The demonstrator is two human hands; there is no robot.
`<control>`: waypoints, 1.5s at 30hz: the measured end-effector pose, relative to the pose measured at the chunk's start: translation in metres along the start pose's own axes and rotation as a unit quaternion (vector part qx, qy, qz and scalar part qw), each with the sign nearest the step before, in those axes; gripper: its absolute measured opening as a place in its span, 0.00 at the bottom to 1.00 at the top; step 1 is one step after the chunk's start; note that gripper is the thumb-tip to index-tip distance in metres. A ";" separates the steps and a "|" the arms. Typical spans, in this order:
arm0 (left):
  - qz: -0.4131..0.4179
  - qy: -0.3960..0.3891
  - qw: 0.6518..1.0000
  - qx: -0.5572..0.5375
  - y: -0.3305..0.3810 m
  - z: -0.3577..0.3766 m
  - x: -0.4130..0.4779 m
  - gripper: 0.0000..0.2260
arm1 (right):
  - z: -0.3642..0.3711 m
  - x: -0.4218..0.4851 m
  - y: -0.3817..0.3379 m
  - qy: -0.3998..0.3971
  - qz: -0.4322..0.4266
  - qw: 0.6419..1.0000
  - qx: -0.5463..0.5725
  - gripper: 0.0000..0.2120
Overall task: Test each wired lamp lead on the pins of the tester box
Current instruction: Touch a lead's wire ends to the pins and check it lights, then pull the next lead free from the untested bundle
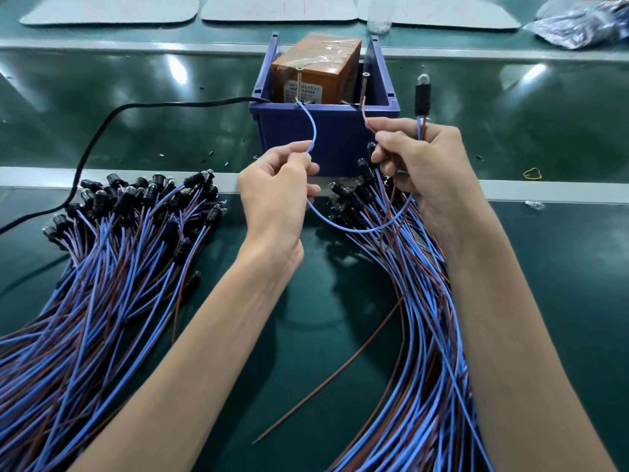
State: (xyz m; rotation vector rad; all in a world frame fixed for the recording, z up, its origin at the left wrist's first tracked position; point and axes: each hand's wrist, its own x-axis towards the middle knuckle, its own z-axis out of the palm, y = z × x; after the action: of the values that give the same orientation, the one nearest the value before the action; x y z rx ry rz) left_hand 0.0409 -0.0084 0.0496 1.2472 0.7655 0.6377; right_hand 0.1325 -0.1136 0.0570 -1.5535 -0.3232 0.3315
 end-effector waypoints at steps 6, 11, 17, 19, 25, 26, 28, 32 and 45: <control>-0.001 -0.001 1.000 0.000 0.000 0.000 0.001 0.10 | 0.000 -0.001 -0.002 -0.003 -0.002 1.000 -0.001 0.10; -0.001 -0.002 1.000 0.003 0.000 0.001 0.002 0.10 | 0.000 0.000 -0.001 -0.006 -0.008 1.000 0.003 0.11; 0.000 -0.003 1.000 0.003 -0.001 -0.001 0.004 0.10 | 0.000 0.001 0.001 -0.007 -0.010 1.000 0.004 0.11; 0.004 -0.004 1.000 0.009 -0.002 -0.001 0.004 0.09 | 0.000 0.001 0.001 -0.005 -0.010 1.000 0.003 0.11; 0.109 -0.051 0.981 0.154 -0.002 -0.006 0.009 0.08 | 0.000 0.000 -0.002 -0.003 0.000 1.000 -0.025 0.09; 0.135 -0.065 0.966 0.211 -0.002 -0.008 0.010 0.08 | 0.000 -0.001 -0.003 -0.007 0.002 0.999 -0.036 0.08; 0.179 -0.097 0.916 0.347 0.000 -0.013 0.011 0.10 | 0.000 -0.003 -0.006 -0.030 0.006 0.998 -0.060 0.08; 0.216 -0.149 0.819 0.510 0.004 -0.015 0.009 0.22 | 0.001 -0.008 -0.008 -0.101 0.031 0.987 -0.119 0.12; 0.281 -0.226 0.675 0.643 0.000 -0.011 -0.005 0.25 | 0.000 -0.007 -0.017 -0.001 -0.031 0.989 -0.146 0.27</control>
State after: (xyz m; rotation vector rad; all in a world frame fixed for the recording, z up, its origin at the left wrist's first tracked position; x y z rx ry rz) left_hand 0.0288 -0.0058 0.0493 2.9062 0.2971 0.1240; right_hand 0.1265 -0.1160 0.0739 -1.8264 -0.4362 0.2451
